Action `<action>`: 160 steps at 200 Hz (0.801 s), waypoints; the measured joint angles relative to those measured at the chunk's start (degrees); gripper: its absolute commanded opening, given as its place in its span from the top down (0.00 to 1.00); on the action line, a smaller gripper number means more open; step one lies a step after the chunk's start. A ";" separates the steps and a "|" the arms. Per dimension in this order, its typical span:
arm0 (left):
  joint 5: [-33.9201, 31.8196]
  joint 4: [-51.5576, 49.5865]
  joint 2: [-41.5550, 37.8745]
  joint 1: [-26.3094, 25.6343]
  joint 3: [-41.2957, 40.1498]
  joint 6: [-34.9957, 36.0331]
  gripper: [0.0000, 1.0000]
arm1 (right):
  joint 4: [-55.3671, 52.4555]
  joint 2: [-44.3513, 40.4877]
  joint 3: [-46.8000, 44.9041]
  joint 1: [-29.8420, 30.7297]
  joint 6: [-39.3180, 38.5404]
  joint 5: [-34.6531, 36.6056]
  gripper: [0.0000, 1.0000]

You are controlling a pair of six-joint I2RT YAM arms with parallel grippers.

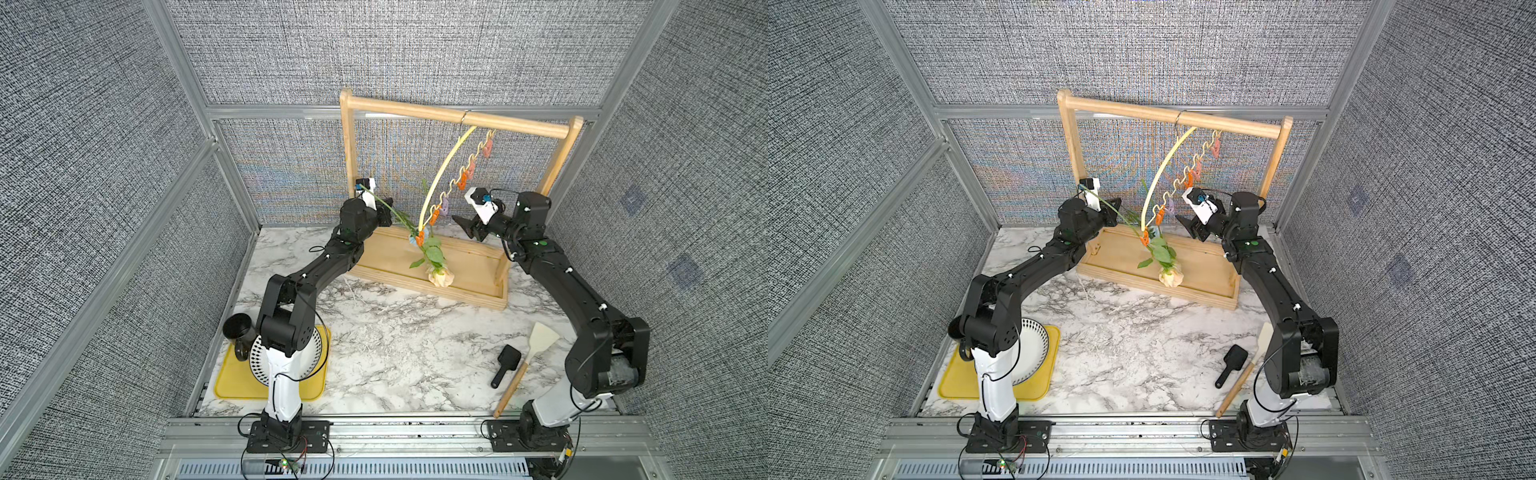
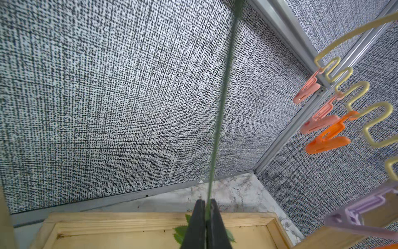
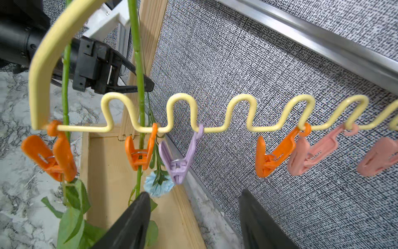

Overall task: Dry the flowers on a clothes hanger
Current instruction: Open the clamp at the hanger.

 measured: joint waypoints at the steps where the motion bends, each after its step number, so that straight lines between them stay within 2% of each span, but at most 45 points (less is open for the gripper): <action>1: 0.00 -0.02 0.07 -0.02 0.04 0.00 0.98 | 0.00 0.04 0.02 0.00 0.00 -0.07 0.34; 63: 0.76 0.02 4.39 -0.70 4.59 -1.60 0.98 | -1.09 3.32 2.56 0.44 -1.75 -4.50 0.34; 112: 1.92 0.02 9.62 -1.53 10.45 -9.22 0.98 | -2.03 6.54 6.62 0.87 -2.25 -5.14 0.40; 160: 3.04 0.13 12.46 -3.32 14.49 -13.42 0.98 | -2.36 8.70 8.17 1.70 -1.92 -4.09 0.42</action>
